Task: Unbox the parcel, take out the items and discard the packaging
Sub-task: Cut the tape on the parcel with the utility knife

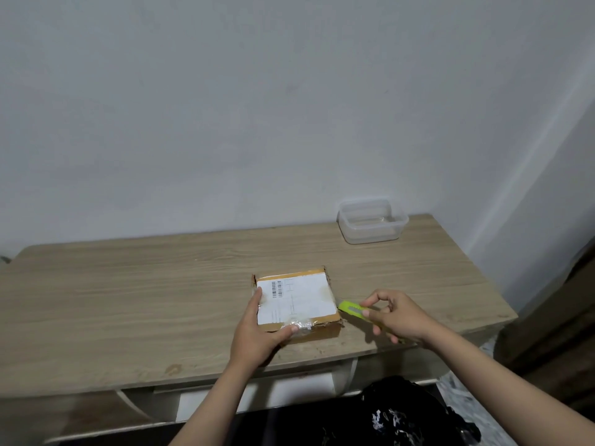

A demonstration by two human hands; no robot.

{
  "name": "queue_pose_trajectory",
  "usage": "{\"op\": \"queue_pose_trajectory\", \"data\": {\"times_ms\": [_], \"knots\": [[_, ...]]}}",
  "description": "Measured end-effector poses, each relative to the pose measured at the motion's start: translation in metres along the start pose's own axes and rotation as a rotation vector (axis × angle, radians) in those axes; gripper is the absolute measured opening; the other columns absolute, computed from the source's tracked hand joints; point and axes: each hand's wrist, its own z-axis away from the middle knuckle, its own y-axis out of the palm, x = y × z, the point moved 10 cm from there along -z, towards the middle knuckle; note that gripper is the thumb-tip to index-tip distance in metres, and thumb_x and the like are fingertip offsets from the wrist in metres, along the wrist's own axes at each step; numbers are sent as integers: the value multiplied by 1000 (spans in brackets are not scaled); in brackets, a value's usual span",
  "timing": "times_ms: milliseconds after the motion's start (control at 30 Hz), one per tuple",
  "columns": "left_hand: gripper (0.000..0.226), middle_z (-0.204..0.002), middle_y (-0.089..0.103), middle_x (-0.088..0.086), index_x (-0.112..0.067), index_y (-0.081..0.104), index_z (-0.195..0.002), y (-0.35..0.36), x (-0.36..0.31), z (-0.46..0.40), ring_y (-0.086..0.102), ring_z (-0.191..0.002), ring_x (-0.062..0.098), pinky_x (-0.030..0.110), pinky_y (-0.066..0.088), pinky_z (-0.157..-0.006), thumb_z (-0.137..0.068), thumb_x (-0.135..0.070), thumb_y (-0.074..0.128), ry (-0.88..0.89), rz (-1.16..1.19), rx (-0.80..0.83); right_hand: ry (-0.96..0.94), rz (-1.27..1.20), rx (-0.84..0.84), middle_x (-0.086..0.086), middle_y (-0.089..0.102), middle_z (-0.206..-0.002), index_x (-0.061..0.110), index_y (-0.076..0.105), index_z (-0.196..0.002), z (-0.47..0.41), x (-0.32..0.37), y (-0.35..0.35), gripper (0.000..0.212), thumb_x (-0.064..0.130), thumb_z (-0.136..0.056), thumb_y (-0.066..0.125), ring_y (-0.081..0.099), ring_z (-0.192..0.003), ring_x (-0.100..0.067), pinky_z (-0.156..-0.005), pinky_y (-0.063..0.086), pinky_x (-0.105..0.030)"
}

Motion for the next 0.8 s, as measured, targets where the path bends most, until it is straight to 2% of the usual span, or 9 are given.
{"op": "queue_pose_trajectory", "data": {"times_ms": [167,233,300,367,400,500,600,733,800], "knots": [[122,-141,37,5,-21,31,-144,2,5,12,36,-129,14,26,29,-106,-41,-53,87,-35,-18,-32,-30,-14,-117,-3,64,-48,14,60,-99,3,-2,-17,12,16,-88,63,41,-26,-12,-33,29,-15],[113,-136,32,7,-24,40,-139,-4,9,10,31,-131,18,32,27,-111,-39,-59,80,-71,-44,-32,-57,-45,-136,-4,64,-48,14,60,-98,6,1,-18,11,16,-88,64,41,-26,-13,-33,29,-15],[81,-138,28,10,-24,57,-122,-16,8,-1,24,-137,19,33,23,-114,-51,-53,83,-48,-48,-57,-79,-67,-146,-4,64,-49,16,61,-97,11,4,-18,10,17,-87,64,41,-26,-13,-33,29,-15],[32,-142,28,14,-23,66,-101,-27,3,-17,21,-140,20,28,20,-110,-73,-32,78,15,1,-61,-101,-86,-145,-5,64,-50,17,61,-96,16,7,-15,9,17,-87,64,41,-26,-14,-34,29,-15],[17,-144,28,14,-26,68,-94,-29,1,-26,21,-141,18,24,20,-107,-78,-24,74,32,20,-16,-112,-96,-139,-6,65,-51,17,61,-96,18,9,-13,9,16,-87,64,41,-26,-14,-34,30,-15],[33,-144,32,13,-49,64,-90,-18,-1,-42,24,-139,14,7,21,-99,-72,-21,69,48,2,215,-128,-122,-117,-8,64,-52,14,61,-97,25,12,-6,9,14,-88,63,41,-25,-14,-34,30,-16],[44,-126,38,12,-64,58,-91,-20,-6,-45,38,-126,18,-7,24,-84,-55,-40,68,65,-10,243,-139,-129,-109,-8,64,-52,15,61,-96,29,13,-3,9,14,-88,63,41,-26,-14,-34,30,-16],[61,-115,37,10,-66,52,-105,-21,-3,-30,41,-109,3,-4,28,-87,-47,-54,69,67,-44,210,-158,-121,-140,-10,64,-53,16,62,-95,34,13,-1,9,11,-87,63,41,-26,-15,-32,31,-16],[82,-108,35,4,-55,47,-121,-20,3,-19,40,-105,7,10,33,-98,-43,-62,71,45,-114,158,-156,-124,-162,-10,65,-54,16,62,-95,35,10,1,10,10,-88,62,42,-26,-16,-32,32,-16]]}}
